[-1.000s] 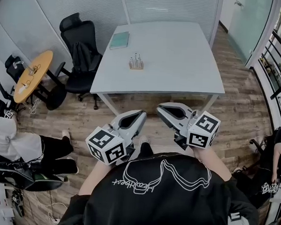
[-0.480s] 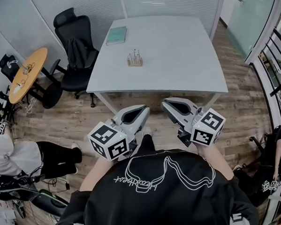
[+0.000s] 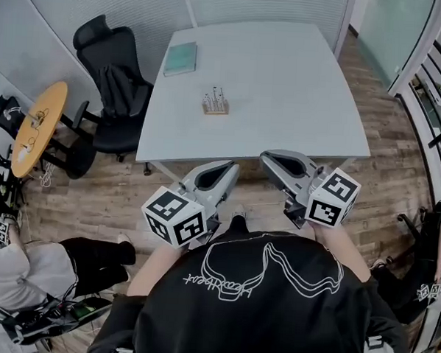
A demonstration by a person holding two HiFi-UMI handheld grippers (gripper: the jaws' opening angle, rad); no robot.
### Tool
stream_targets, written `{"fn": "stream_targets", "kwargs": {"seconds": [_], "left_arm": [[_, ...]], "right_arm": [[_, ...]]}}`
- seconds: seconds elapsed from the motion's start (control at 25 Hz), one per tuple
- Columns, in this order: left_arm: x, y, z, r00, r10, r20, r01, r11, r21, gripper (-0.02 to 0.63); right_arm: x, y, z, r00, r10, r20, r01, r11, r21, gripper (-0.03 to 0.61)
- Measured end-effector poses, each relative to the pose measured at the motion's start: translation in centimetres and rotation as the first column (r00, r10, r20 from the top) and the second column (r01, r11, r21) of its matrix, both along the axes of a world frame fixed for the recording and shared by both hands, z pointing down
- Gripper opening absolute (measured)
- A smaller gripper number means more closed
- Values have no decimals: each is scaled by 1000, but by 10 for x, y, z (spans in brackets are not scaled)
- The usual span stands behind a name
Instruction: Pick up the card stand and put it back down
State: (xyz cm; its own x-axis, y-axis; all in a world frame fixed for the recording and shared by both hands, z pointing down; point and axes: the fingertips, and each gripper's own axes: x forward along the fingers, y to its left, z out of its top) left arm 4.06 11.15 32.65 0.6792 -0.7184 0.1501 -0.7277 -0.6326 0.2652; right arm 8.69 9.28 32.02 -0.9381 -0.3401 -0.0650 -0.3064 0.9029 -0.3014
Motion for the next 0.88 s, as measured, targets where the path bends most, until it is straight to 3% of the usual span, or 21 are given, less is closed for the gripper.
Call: {"fn": "stream_targets", "kwargs": {"seconds": [0.24,0.88], "left_arm": [[-31,-60,12,1000,12,-7,-12,999,-50,14],[-130,-193,78,999,-52,15,54,985,-165,15]], "right_arm": [[-28,-59,12,1000,21,-15,-22,998,-51,9],[-98,-193,60,994,51,-96,-66,985,-161,14]]}}
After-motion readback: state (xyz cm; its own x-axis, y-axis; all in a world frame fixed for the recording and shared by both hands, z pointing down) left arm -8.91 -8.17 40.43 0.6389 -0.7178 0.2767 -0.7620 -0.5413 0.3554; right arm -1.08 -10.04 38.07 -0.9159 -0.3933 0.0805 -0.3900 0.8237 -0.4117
